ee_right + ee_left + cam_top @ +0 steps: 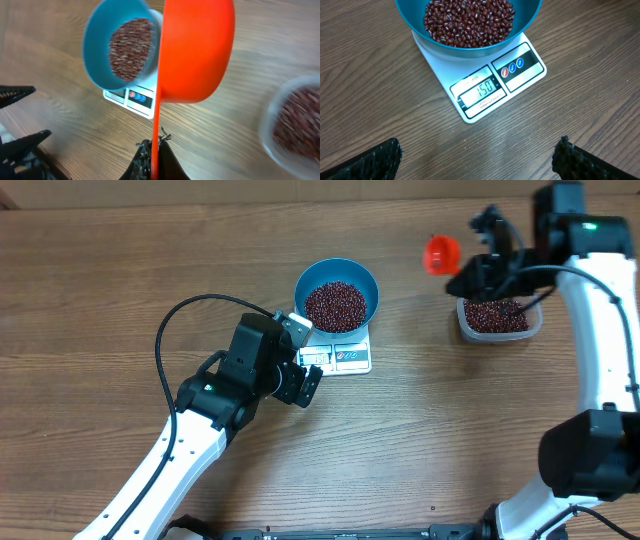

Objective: Scoop item into bowl and weigh 150g on scale
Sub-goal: 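Lower the scoop into the tub, emptying the removed beans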

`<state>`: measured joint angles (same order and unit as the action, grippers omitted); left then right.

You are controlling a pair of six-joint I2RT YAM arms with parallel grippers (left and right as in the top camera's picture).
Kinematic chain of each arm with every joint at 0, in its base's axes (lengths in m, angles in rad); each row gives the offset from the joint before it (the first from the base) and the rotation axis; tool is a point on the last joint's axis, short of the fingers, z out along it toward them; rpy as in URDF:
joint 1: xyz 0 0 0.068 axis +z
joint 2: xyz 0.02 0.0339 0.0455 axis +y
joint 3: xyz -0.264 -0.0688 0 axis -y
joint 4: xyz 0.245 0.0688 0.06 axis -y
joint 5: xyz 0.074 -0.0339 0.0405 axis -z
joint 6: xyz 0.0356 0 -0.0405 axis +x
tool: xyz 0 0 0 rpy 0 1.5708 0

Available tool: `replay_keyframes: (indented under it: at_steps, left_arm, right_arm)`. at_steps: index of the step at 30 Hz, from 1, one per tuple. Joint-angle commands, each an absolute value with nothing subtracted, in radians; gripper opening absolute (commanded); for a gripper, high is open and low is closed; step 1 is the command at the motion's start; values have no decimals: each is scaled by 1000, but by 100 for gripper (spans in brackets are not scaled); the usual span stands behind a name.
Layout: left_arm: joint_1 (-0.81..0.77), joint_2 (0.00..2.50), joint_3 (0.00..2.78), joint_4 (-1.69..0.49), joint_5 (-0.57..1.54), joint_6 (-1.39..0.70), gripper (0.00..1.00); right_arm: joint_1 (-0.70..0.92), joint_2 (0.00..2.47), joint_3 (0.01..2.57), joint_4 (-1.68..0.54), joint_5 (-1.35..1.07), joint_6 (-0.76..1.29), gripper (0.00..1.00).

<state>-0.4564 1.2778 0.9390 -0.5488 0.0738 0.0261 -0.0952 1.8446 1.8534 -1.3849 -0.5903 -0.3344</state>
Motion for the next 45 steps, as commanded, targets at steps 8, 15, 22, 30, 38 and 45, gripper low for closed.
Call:
replay_keyframes:
  at_steps: [8,15,22,30,38,45]
  left_arm:
    - [-452,1283,936,-546,67,30,100]
    - [-452,1283,936,-546,68,30,100]
    - [-452,1283,936,-546,68,30,100]
    - [-452,1283,936,-546,68,30,100]
    - [-452,1283,936,-546,68,30,100]
    - [-452,1283,936,-546,68,30,100]
  right_arm:
    - [-297,1819,1869,-1472,-386,-295,4]
    - [-274,1822,1851,-1472,-109,-150,4]
    - [-154,1823,1851,-1510,188,-36,4]
    - [-70,1823,1851,-1525,292,-3,4]
    - [-69,1823,1851,-1528,251,1,4]
    - [-76,1826,1851,-1461,11,-7,4]
